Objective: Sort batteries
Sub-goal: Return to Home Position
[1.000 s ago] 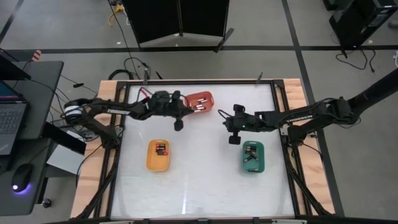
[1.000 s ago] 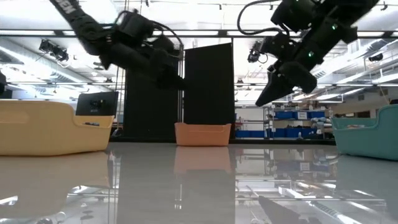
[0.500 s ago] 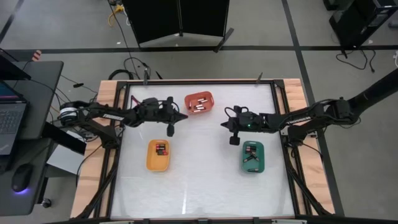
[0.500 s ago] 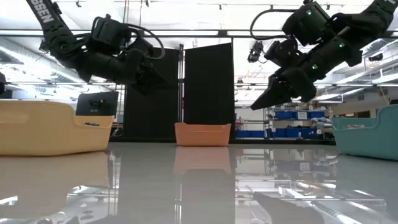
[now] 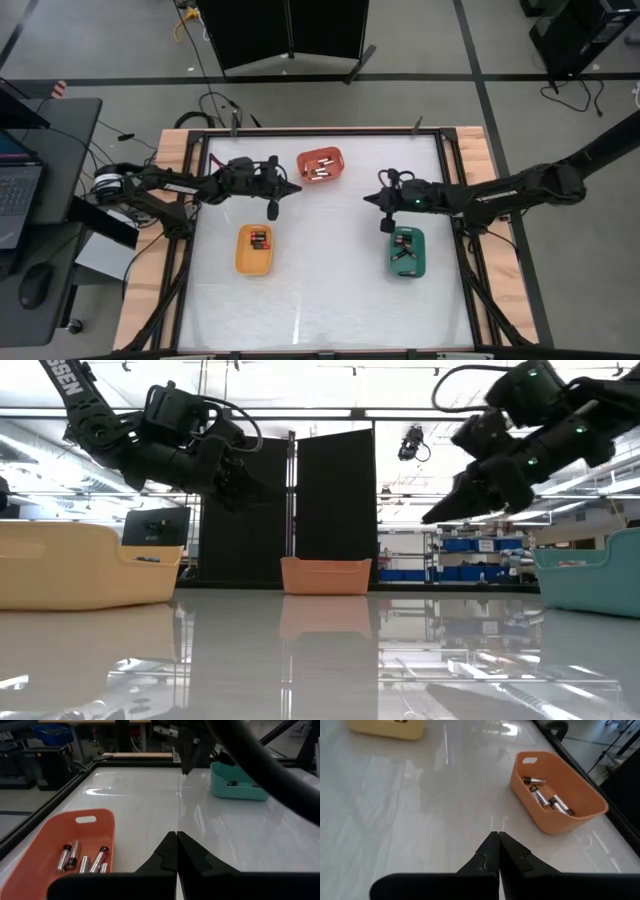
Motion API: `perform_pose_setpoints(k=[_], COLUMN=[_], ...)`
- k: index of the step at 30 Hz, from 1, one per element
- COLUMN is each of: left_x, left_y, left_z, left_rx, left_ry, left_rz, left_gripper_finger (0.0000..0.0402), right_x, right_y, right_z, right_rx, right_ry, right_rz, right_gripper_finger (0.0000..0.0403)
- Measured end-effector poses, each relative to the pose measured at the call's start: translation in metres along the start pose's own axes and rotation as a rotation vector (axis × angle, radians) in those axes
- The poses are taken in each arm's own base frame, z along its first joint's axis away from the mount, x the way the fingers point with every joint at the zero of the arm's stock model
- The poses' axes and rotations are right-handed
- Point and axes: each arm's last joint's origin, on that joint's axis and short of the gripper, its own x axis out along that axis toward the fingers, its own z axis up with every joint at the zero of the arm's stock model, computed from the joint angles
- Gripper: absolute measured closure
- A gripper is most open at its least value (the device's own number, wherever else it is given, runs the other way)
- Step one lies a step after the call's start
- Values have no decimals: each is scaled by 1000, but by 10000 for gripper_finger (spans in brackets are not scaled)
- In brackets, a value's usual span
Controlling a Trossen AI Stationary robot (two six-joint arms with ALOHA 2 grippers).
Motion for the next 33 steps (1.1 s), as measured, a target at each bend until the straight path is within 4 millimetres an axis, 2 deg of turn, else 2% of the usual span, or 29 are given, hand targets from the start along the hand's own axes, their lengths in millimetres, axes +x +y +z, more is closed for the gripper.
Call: perform_pose_setpoints(k=[9,12,17,24,33], left_x=[-4,-10,-33,-62,-83], left_y=[-3,-5,-12,-19,-25], left_z=[6,7,-3,-11,-23], left_rx=[12,24,9,-25,-53], left_ry=[-20,-63,-161,-232,-194], left_rz=[-9,-8,6,36,83], left_gripper_finger=[396,396,396,396,396], right_x=[-27,-34,-41,-48,-55], right_y=[-2,-2,-2,-4,-5], right_z=[-21,-27,-34,-34,-33], right_rx=[60,72,78,87,89], right_ry=[-121,-140,-168,-191,-204], right_rz=[-18,-20,-24,-27,-27], right_gripper_finger=[395,395,395,395,395])
